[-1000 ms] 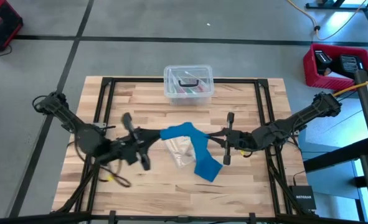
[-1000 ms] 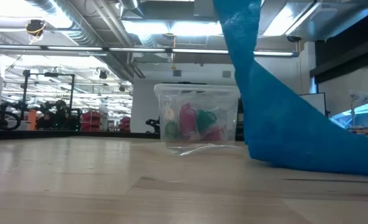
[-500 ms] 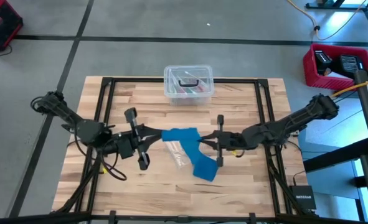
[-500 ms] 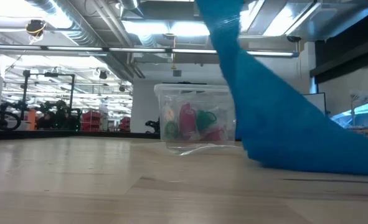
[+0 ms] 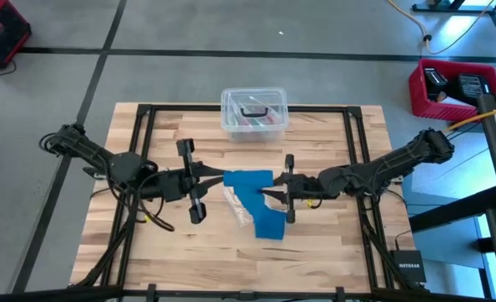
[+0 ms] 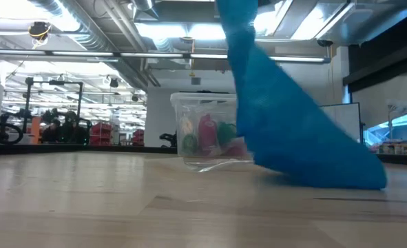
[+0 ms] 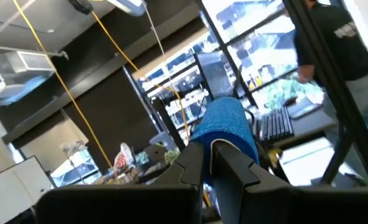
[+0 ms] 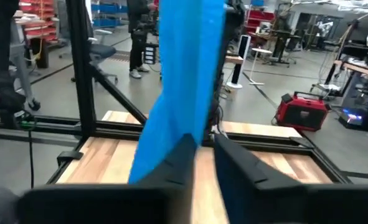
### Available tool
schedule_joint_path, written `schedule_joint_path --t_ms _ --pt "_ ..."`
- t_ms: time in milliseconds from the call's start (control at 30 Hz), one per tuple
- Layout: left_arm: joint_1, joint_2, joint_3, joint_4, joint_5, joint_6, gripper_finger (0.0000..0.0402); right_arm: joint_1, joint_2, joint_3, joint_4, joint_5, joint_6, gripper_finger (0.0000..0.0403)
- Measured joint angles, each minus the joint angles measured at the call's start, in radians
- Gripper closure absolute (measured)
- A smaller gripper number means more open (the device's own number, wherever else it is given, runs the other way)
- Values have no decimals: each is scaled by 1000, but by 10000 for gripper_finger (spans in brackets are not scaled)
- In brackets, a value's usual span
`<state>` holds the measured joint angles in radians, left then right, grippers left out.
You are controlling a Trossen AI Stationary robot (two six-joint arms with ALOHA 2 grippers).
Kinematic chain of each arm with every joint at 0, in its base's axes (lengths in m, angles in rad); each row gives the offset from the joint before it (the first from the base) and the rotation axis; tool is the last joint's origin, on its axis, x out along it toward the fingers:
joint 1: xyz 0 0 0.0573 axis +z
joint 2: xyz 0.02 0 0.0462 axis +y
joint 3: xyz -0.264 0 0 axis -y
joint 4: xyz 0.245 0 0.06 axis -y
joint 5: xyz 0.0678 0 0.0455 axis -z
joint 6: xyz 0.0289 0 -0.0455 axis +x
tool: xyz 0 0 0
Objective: Roll bandage
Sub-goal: Roll the blue bandage
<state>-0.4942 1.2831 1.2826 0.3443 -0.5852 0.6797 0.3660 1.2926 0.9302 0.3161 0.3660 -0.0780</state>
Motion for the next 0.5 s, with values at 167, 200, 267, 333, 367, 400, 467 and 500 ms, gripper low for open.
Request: schedule_joint_path --t_ms 167,200,267,333,367,400,467,500 --pt "0 0 0 -44 -49 11 389 15 -71 0 -67 7 0 225" --pt "-1 0 0 -46 -67 16 389 20 -90 0 -92 7 1 205" --pt "0 0 0 -49 -88 36 389 34 -131 0 -164 7 12 169" --pt "0 0 0 -49 -93 56 389 47 -164 0 -238 -5 58 141" --pt "0 0 0 -47 -99 59 389 53 -176 0 -275 -11 91 130" --pt "2 0 0 -47 -103 61 389 60 -184 0 -307 -12 124 122" --pt "11 0 0 -49 -104 61 389 74 -186 0 -349 -19 172 114" --pt "16 0 0 -50 -104 57 389 80 -179 -1 -352 -19 183 113"
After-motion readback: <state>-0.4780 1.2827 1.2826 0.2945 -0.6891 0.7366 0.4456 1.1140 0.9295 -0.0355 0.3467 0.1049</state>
